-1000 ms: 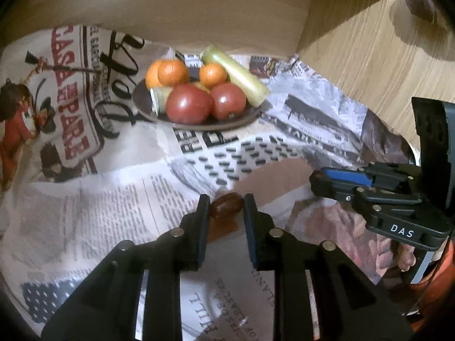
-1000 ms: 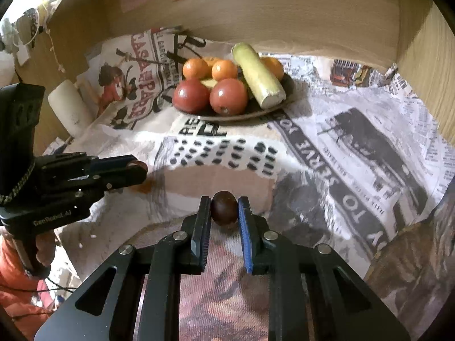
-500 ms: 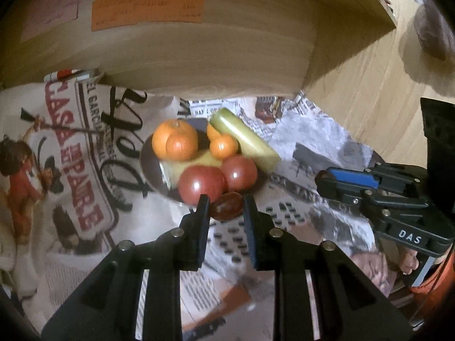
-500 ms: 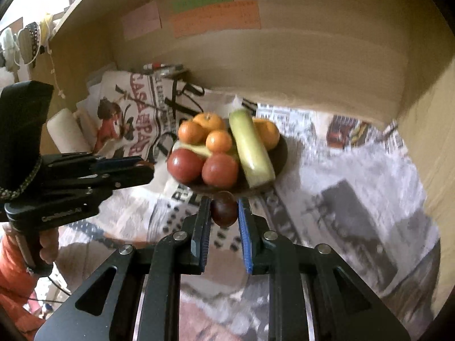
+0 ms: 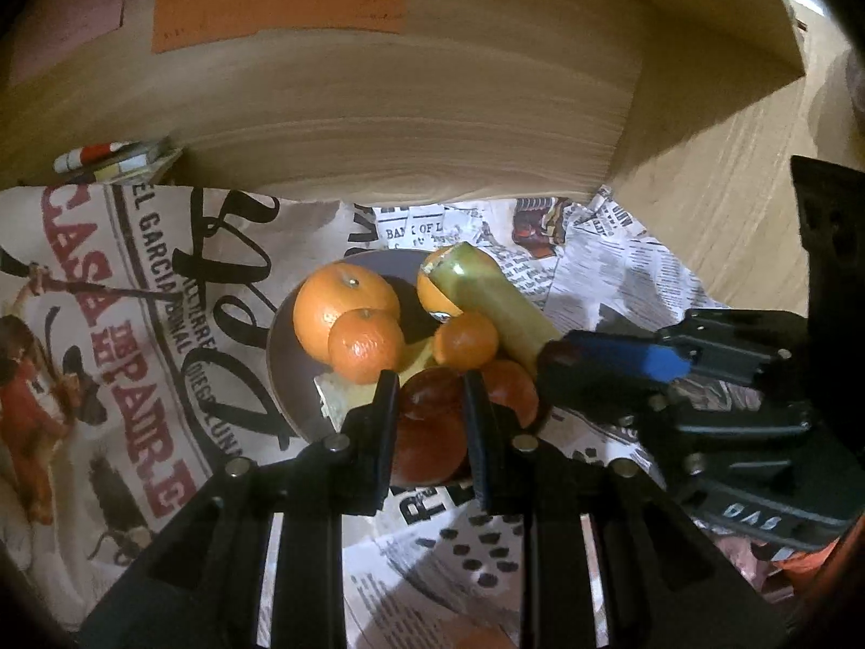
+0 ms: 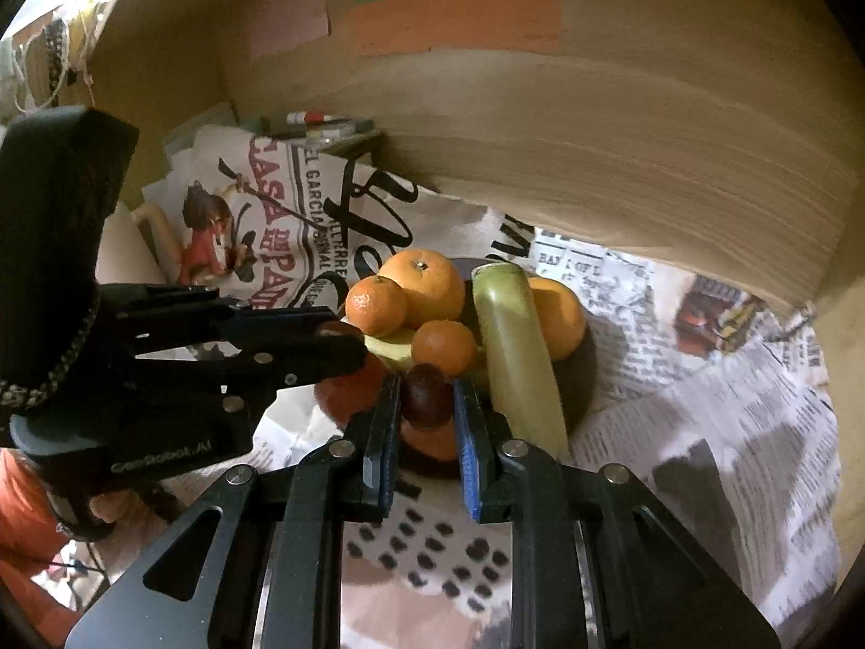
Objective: Organize fruits
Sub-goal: 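Lower the left tool's dark fruit onto the plate while the right tool releases its fruit there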
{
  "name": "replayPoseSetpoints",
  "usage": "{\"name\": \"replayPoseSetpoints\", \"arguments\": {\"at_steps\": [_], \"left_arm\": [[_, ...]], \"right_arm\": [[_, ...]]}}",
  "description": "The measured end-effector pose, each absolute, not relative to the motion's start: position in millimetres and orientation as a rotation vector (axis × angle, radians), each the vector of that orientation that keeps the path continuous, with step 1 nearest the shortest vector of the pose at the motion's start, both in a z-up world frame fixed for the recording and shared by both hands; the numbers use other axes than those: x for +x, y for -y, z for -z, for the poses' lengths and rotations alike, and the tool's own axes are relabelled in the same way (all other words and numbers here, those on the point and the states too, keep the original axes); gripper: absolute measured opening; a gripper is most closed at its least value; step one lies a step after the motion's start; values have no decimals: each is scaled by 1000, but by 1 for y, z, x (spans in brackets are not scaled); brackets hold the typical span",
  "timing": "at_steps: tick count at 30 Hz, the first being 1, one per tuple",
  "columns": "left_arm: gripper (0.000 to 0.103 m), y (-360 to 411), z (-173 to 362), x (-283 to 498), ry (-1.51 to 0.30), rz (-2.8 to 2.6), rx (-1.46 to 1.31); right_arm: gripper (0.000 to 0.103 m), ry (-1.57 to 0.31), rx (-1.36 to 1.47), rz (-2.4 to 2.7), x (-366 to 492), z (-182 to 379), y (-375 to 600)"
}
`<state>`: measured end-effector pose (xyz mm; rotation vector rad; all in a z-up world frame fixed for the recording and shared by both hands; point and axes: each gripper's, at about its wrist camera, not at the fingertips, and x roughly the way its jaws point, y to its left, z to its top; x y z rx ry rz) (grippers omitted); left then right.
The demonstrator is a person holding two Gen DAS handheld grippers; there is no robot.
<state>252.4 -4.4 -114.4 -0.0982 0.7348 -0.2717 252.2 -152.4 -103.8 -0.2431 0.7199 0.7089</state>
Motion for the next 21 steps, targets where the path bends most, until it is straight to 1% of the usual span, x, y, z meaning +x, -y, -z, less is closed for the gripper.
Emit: {"name": "replayPoseSetpoints", "arguments": {"at_steps": [12,15,19,21], "left_arm": [[24,9,128,264,-753,289,-97],[28,11,128,264,-752,290,-86],[31,10,128,265,-755,294,-93],[33,9,127,265,-752,291,-100]], "right_arm": [[18,-766,-250,-690,274,117,150],[23,-766,-245,-685,276,116,152],[25,-756,-238,-680,276,113,156],[29,-745,-231,-675,274,111,160]]}}
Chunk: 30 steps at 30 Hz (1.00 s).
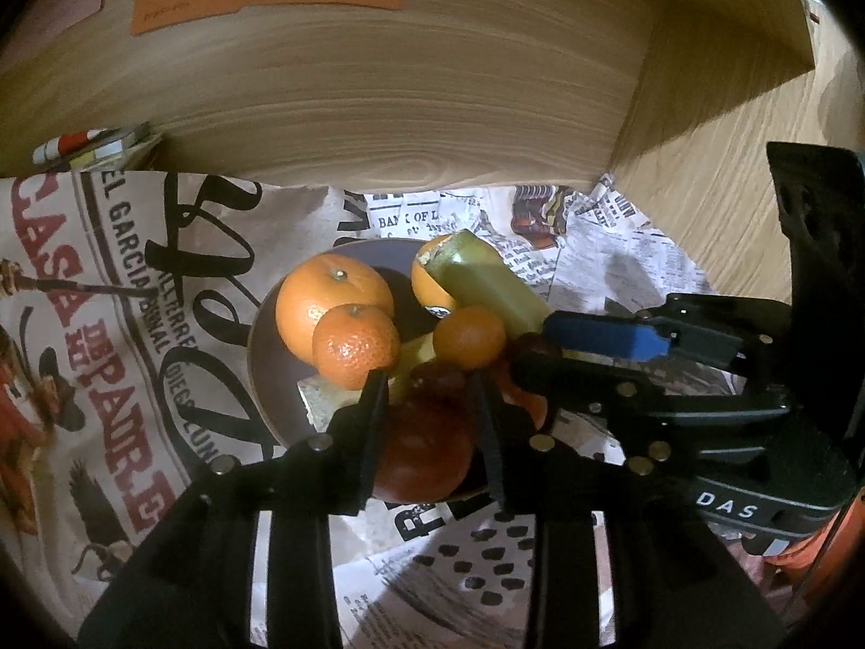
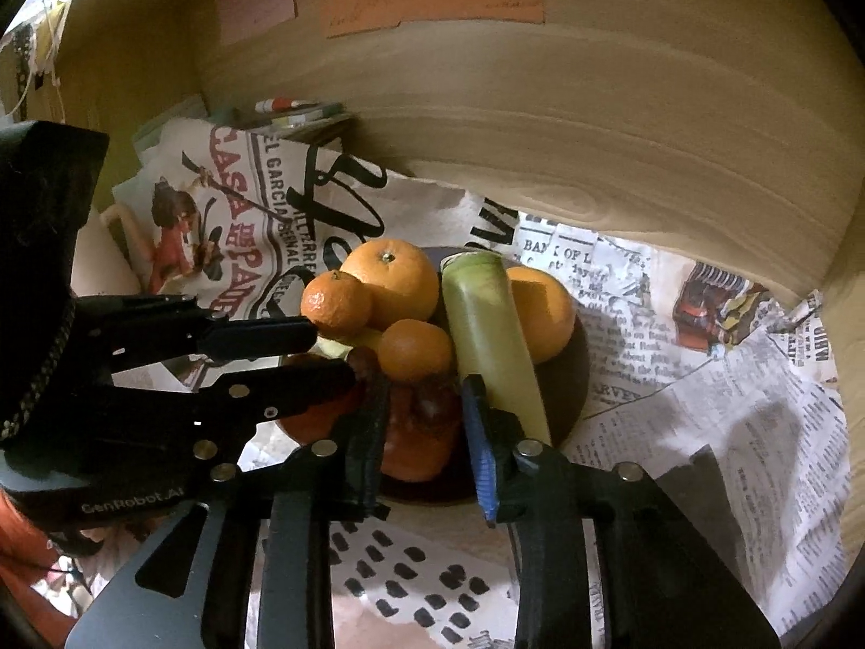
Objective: Organize fruits
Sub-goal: 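Lower the left tool's dark fruit onto the plate while the right tool releases its fruit there, then grasp the remaining small dark red fruit on the newspaper with the right tool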
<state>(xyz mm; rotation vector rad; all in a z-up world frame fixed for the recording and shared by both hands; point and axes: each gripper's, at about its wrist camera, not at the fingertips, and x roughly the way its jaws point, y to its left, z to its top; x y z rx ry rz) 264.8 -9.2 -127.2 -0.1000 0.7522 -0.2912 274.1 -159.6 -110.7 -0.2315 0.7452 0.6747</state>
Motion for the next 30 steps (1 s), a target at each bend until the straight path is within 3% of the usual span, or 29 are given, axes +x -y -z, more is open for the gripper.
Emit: {"name": "replayPoseSetpoints", "arguments": {"at_steps": [14,17,30], "left_arm": [[33,-2,73,209,-567,222,-119],[44,-4,63,192,-526,212,-121],[54,0,102,165,-614,209,-71]], "right_arm": [[33,-599,-171,-651,243,60,183],[41,-559,-186,-629,228,52,189],[42,-791,-217,-480,220,127,238]]}}
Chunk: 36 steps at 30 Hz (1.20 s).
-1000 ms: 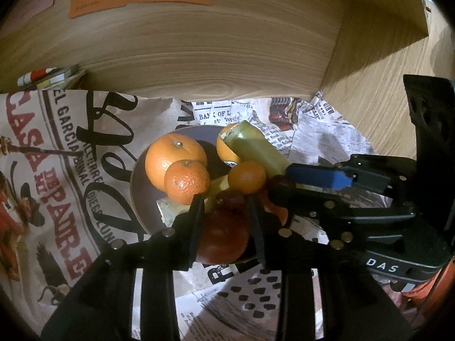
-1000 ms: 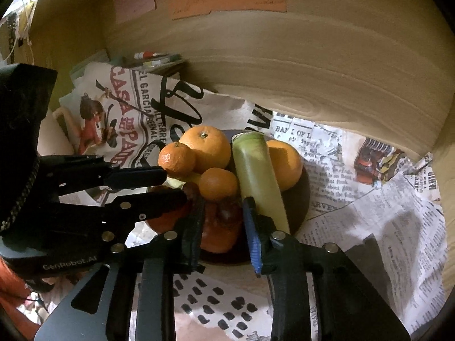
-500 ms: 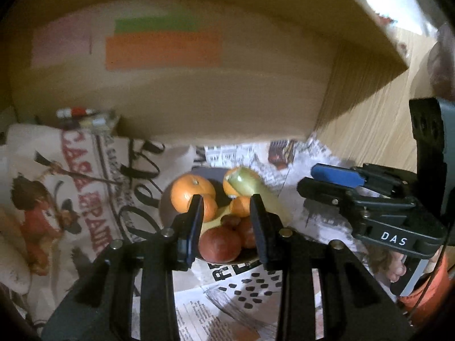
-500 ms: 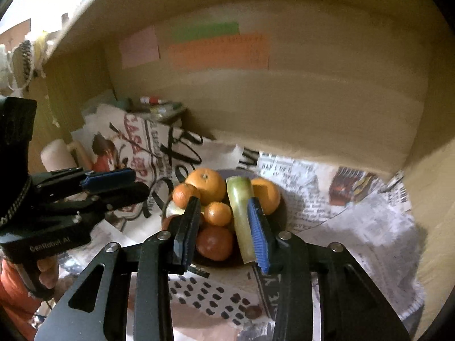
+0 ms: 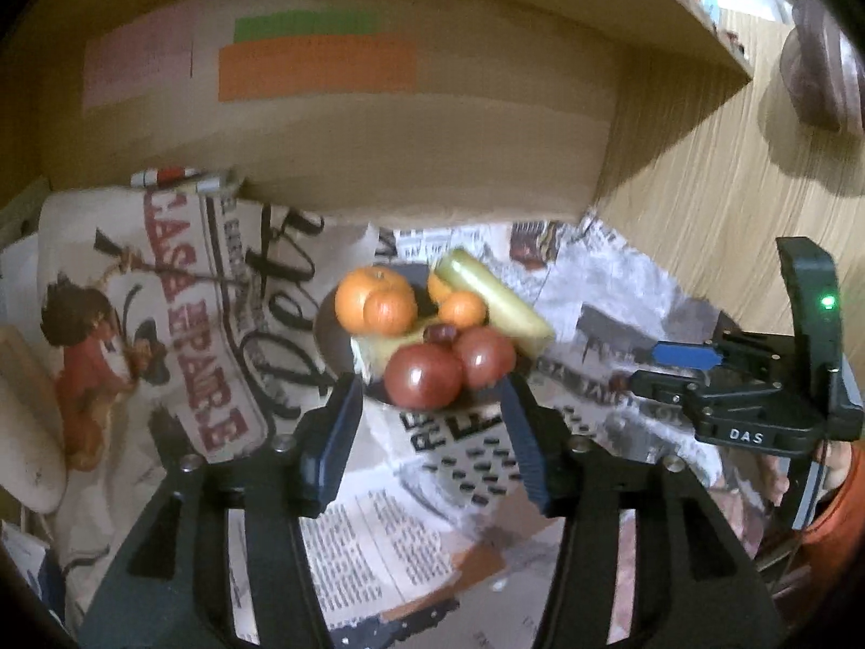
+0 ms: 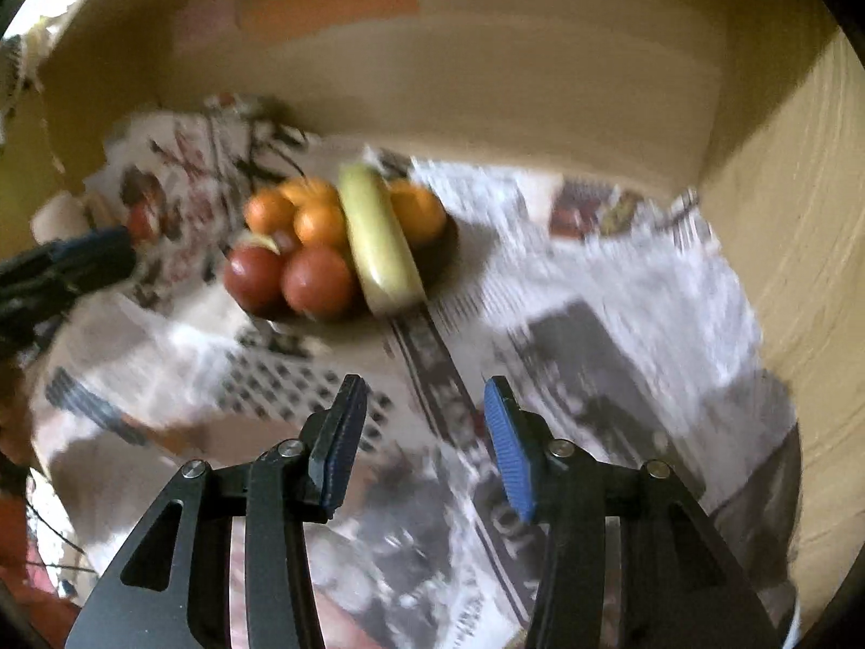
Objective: Organize fruits
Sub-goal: 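Grasp the remaining small dark red fruit on the newspaper with the right tool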
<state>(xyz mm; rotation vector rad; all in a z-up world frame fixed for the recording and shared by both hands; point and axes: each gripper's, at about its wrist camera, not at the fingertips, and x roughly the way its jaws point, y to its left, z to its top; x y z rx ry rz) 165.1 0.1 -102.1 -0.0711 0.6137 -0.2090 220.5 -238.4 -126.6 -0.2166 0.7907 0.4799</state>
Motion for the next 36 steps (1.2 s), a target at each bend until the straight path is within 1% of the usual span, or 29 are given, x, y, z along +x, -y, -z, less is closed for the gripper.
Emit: {"name": "replayPoseSetpoints", "arguments": {"at_steps": [6,11,28,29,30,32,33,34,36], "left_arm": [[54,-4,125,172,-682,198,-94],[54,-7,135,180,-704,190,-109],[54,-17,146,204,-712,242,-170],[54,-18,147,205,-712,245,-174],[54,-19,147,206,-713,249,-179],[54,-22,148,207,-713,253,-189],[54,-23,148,208,-713,255,-194],[54,-25,148,208,-713,255,-198],[54,-28,150,209,-714,256,-211]], "right_arm": [[42,-878,-254,-437,240,152,243],[42,-903,-249,-390,263,160,257],[42,-915,-258,-264,314,148,280],[38,-924,-258,-264,318,151,280],[31,-945,-254,-280,322,156,279],[27,-953,-249,-291,324,161,277],[22,-947,-254,-292,323,160,276],[19,-951,-250,-300,322,160,276],[19,-953,-245,-308,320,160,275]]}}
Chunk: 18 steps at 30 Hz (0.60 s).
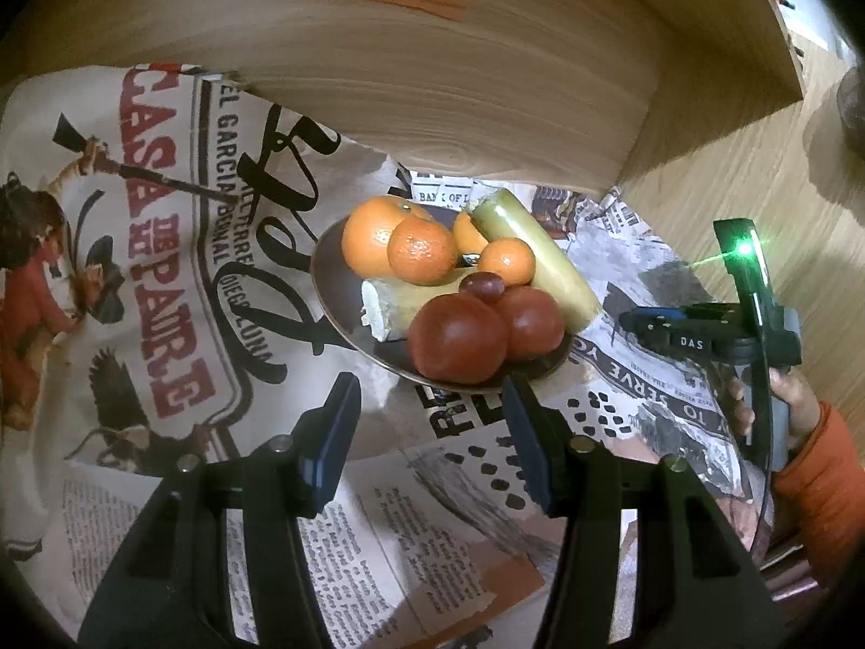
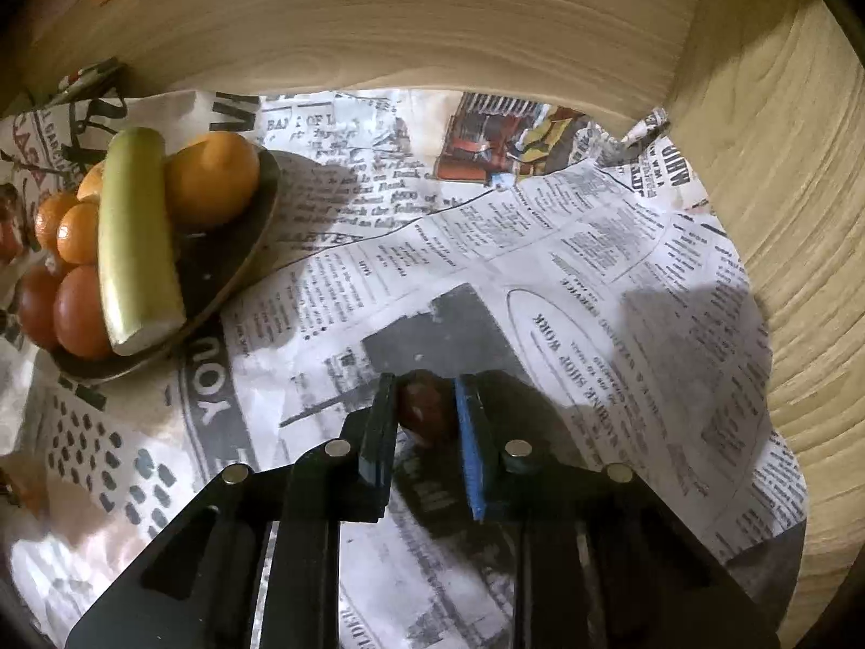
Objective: Organize fruits
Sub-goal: 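Grasp the remaining small dark red fruit on the newspaper with the right tool, then lower the dark fruit onto the plate and open the right tool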
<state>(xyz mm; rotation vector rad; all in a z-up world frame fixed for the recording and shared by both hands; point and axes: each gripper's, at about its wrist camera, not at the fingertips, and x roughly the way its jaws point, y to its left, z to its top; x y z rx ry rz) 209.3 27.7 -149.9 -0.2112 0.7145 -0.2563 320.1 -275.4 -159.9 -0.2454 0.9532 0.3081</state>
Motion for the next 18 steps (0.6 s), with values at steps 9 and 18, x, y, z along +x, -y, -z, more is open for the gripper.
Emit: {"name": "replayPoseSetpoints", "arguments": {"at_steps": [9,18], "left_arm": [[54,-32,154,210,-715,266,-247],[54,-40,148,202,-679,234,-263]], "right_arm": [[19,-905,-229,-408,317,136,246],[19,-762,-290,-581,308,88,169]]}}
